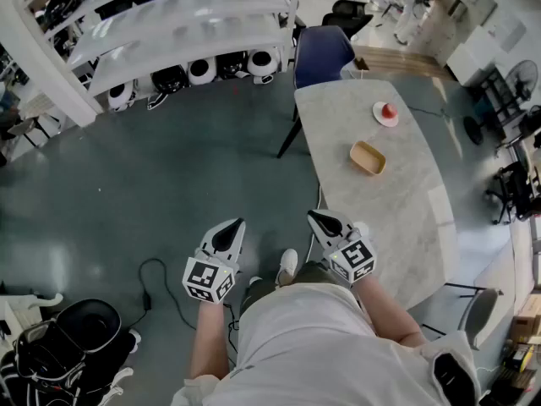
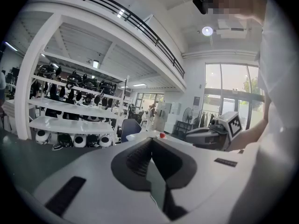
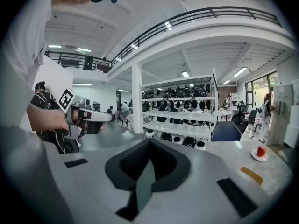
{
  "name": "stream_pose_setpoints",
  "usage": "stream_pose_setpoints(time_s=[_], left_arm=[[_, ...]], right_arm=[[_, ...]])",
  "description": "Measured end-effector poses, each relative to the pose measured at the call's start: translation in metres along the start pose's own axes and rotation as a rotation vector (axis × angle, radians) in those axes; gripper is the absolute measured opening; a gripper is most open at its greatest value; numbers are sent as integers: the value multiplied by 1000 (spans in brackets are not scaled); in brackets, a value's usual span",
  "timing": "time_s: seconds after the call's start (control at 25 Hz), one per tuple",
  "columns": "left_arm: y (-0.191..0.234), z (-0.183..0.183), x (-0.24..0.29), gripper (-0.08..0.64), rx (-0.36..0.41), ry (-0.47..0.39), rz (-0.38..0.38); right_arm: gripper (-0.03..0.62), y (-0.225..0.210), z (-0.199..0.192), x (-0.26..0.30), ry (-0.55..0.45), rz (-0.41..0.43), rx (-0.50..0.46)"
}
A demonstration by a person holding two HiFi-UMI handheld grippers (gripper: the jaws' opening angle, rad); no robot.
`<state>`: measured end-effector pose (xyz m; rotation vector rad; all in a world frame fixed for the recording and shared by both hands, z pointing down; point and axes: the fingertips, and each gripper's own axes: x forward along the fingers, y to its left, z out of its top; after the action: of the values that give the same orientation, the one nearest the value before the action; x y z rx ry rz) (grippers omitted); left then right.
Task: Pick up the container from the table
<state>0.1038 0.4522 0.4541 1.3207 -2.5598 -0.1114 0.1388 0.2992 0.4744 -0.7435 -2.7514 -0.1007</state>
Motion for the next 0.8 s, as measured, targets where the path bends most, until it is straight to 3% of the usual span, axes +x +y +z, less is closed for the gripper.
stream_pose_setpoints(time_s=[0.48,0.8], left_arm=[[-16,27,108,2,18,37,4],[9,26,169,2,3,90,-43]], right_arm=[[11,-104,-12,-8,-28,37,80],[11,-154,-18,21,-7,-8,132]])
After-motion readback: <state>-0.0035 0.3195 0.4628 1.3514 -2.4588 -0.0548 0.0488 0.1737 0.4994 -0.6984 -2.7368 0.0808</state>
